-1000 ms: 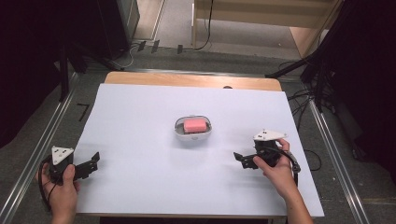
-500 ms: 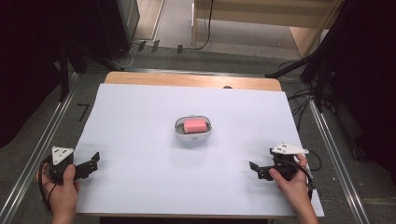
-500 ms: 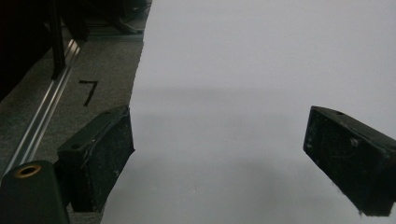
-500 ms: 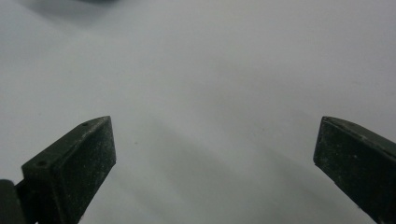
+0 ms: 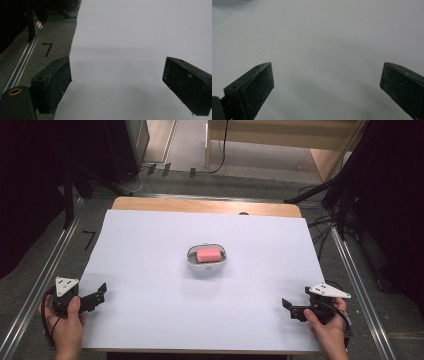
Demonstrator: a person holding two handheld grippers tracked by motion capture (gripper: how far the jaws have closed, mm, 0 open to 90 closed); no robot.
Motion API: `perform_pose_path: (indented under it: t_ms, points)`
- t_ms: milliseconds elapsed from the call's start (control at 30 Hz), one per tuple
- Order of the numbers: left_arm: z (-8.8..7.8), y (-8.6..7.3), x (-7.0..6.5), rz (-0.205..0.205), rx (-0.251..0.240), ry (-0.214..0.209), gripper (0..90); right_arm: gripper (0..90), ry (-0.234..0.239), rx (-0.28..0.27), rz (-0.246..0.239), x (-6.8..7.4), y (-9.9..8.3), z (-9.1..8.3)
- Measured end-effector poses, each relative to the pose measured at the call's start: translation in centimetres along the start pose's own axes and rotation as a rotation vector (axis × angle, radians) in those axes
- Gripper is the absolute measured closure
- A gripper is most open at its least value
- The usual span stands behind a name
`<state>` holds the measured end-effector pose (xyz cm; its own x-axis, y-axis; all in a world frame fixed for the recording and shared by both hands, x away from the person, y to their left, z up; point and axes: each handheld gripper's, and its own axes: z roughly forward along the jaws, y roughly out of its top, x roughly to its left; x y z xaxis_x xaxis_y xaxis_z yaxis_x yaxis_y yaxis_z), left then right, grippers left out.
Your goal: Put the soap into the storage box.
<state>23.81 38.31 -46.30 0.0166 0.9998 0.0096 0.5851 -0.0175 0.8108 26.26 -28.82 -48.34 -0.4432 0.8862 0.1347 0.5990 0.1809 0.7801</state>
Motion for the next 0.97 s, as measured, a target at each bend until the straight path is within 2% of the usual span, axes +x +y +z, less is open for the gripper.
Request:
perform_pose_path:
  t_ms: [333, 433, 567, 600, 700, 967]
  points:
    - [0.0, 0.0, 0.0, -0.001, 0.001, -0.001, 8.9, 0.0, -0.066, -0.028, 0.041, -1.8, -0.9, -1.6]
    - [0.0, 0.0, 0.1, -0.004, 0.000, -0.006, 8.9, 0.0, -0.094, -0.052, 0.081, -2.9, -1.3, -2.5]
    - [0.1, 0.0, 0.1, -0.007, 0.002, -0.002, 8.9, 0.0, -0.128, -0.063, 0.105, -3.9, -1.8, -2.9]
    - [0.1, 0.0, 0.1, -0.008, 0.002, -0.003, 8.9, 0.0, -0.130, -0.082, 0.136, -4.3, -2.1, -3.1]
    - [0.1, 0.0, 0.1, -0.008, 0.002, -0.002, 8.9, 0.0, -0.126, -0.099, 0.149, -4.4, -2.2, -3.2]
    - [0.1, 0.1, 0.2, -0.013, 0.014, -0.003, 8.9, 0.0, -0.145, -0.118, 0.140, -4.2, -2.5, -3.2]
